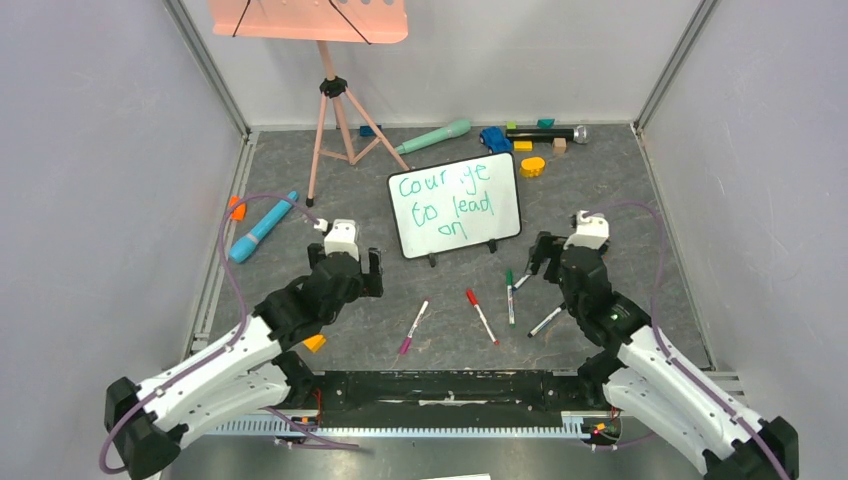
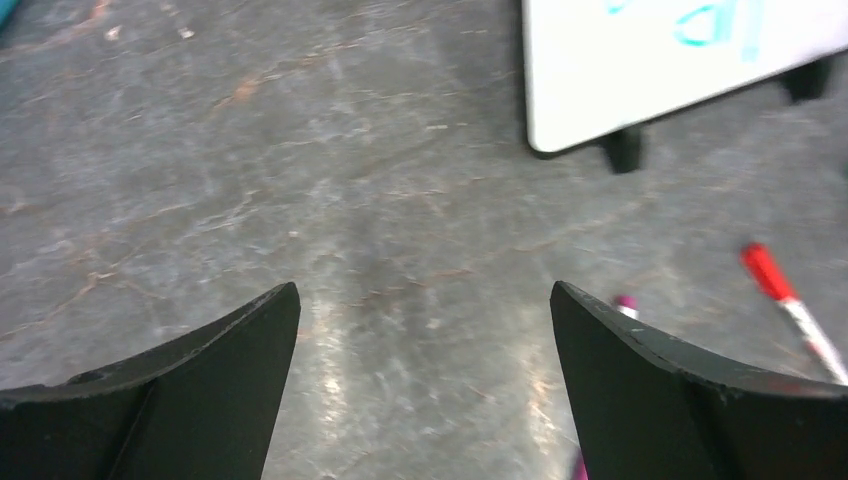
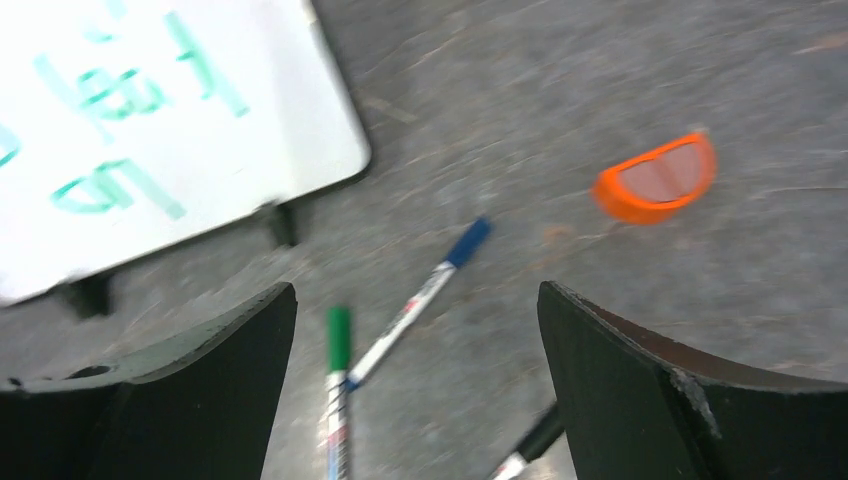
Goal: Write a sentence on the whiteboard
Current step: Place the whiteboard marker at the center of the board, then reset both arms
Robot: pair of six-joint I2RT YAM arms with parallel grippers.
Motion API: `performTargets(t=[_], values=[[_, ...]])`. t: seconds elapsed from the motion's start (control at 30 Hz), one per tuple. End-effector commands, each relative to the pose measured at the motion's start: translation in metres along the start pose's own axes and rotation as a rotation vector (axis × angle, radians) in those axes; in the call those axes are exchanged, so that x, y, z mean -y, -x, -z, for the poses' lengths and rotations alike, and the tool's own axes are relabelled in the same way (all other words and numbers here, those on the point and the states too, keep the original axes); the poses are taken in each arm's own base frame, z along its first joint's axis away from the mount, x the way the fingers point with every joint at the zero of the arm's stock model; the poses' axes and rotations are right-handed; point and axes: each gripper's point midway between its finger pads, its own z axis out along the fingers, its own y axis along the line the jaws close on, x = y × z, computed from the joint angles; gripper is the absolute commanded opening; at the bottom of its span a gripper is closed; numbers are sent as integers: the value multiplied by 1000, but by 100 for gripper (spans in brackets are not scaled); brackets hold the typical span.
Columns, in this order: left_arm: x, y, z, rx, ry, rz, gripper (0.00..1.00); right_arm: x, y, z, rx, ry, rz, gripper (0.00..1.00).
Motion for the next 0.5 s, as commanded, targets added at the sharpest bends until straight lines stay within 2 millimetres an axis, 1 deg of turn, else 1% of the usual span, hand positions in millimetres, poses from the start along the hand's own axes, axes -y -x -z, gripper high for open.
performTargets(t=[0.0, 0.03, 0.07, 0.1, 0.13, 0.17, 0.23, 0.27, 0.3, 0.33, 0.37, 0.43, 0.47], values=[[-33, 18, -26, 81, 127, -52, 100, 48, 26, -10, 143, -188, 29, 91], [-39, 18, -32, 81, 134, -35, 100, 61, 25, -12, 146, -238, 34, 91], [-52, 22, -38, 90, 165, -4, 100, 71, 27, -15, 158, -273, 35, 91], [-64, 25, -43, 100, 184, 20, 100, 80, 33, -17, 193, -299, 40, 92], [-75, 26, -47, 101, 206, 34, 100, 89, 34, -19, 229, -325, 42, 93], [-87, 27, -52, 105, 228, 46, 100, 99, 44, -18, 307, -350, 20, 98], [-105, 27, -62, 106, 273, 49, 100, 122, 39, -10, 449, -428, -17, 98], [-112, 28, -66, 113, 292, 44, 100, 129, 37, -10, 458, -453, -24, 98], [-116, 25, -71, 108, 308, 34, 100, 130, 32, -16, 425, -449, 21, 98], [-120, 28, -75, 128, 321, 27, 100, 129, 25, -22, 383, -442, 101, 98], [-125, 25, -79, 124, 336, 12, 100, 130, 19, -26, 358, -438, 153, 98], [-133, 26, -85, 153, 367, -19, 100, 138, 13, -26, 377, -466, 148, 98], [-139, 26, -87, 169, 395, -31, 100, 137, 11, -28, 383, -440, 145, 98]])
